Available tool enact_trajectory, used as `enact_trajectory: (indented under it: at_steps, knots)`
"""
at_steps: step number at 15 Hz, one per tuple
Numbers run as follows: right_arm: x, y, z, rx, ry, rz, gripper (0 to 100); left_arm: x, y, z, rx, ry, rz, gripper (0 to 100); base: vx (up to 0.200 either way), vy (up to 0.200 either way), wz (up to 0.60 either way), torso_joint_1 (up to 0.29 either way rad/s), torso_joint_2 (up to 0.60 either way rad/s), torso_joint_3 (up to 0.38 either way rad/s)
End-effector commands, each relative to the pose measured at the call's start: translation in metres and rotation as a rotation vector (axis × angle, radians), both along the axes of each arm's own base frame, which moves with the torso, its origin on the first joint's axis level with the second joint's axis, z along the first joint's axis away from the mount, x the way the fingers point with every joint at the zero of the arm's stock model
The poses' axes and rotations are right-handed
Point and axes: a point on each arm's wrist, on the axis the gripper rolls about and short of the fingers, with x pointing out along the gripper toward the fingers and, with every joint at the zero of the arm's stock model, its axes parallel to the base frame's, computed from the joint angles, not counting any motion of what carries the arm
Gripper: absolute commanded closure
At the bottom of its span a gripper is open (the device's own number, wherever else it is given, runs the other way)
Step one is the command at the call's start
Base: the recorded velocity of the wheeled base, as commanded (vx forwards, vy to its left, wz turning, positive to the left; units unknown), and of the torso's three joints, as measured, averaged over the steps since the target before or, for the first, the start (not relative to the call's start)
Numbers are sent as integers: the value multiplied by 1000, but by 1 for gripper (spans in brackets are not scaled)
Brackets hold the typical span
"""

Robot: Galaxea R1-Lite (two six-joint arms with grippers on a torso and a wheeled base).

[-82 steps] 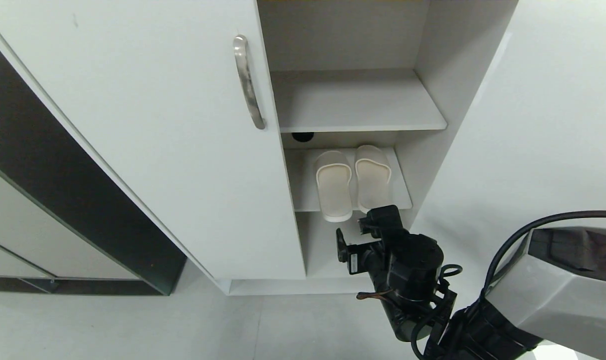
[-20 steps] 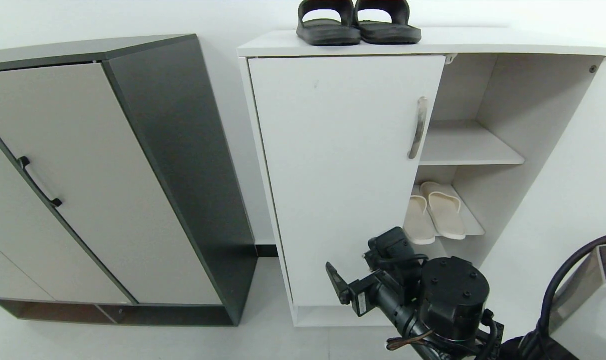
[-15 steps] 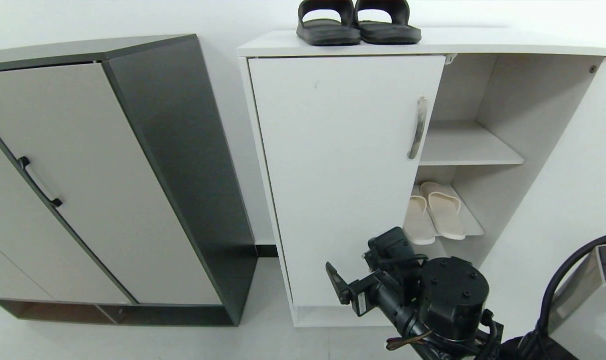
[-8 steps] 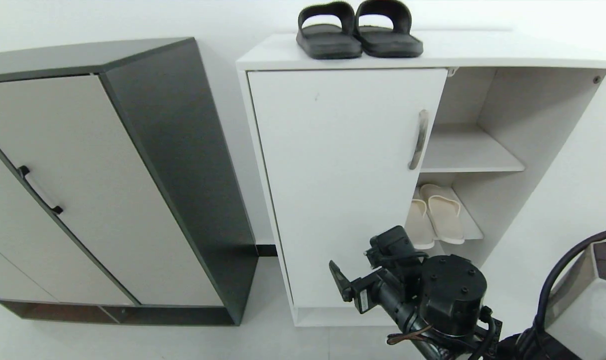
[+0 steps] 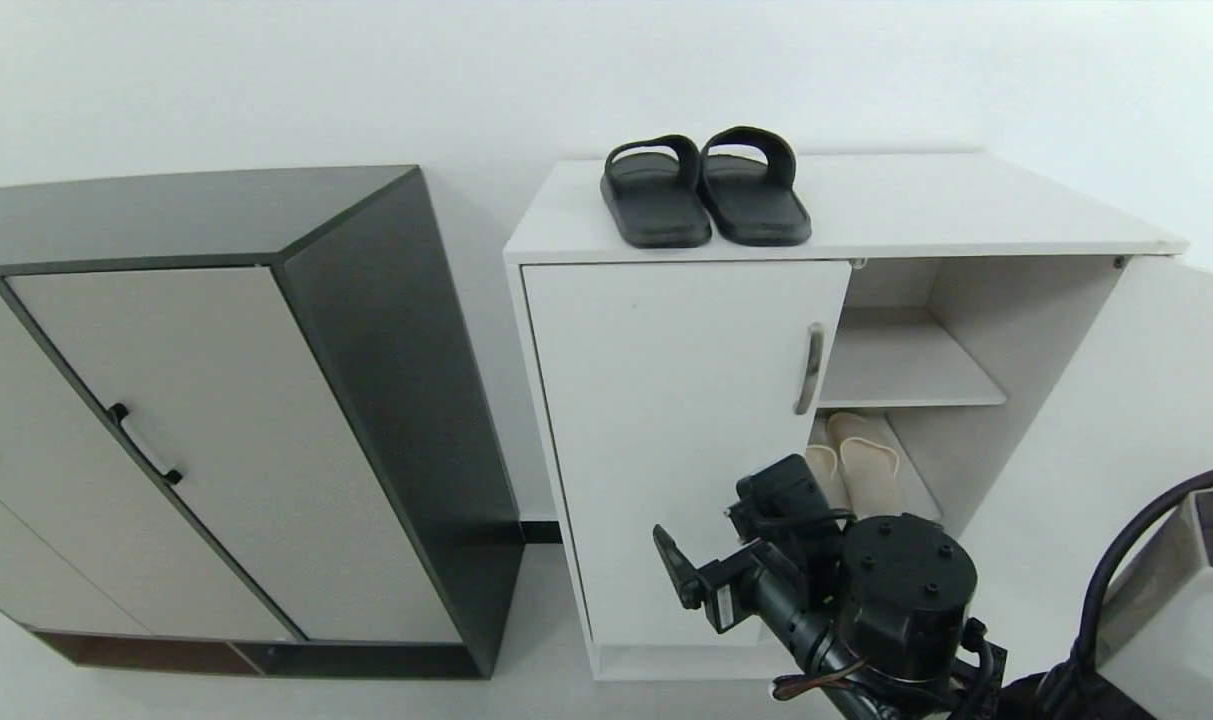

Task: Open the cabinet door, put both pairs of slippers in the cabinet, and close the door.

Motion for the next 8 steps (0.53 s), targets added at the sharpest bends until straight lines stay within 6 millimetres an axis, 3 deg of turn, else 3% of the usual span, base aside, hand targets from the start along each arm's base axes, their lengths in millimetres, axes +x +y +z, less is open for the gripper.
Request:
enact_trajectory:
  at_steps: [1,8]
  knots:
    - [0,0,0,-1,1,0,0,0,0,0,0,1,0,100,0,0,0,149,-481,-315]
    - [0,0,0,-1,1,0,0,0,0,0,0,1,0,100,0,0,0,173,-492,-317]
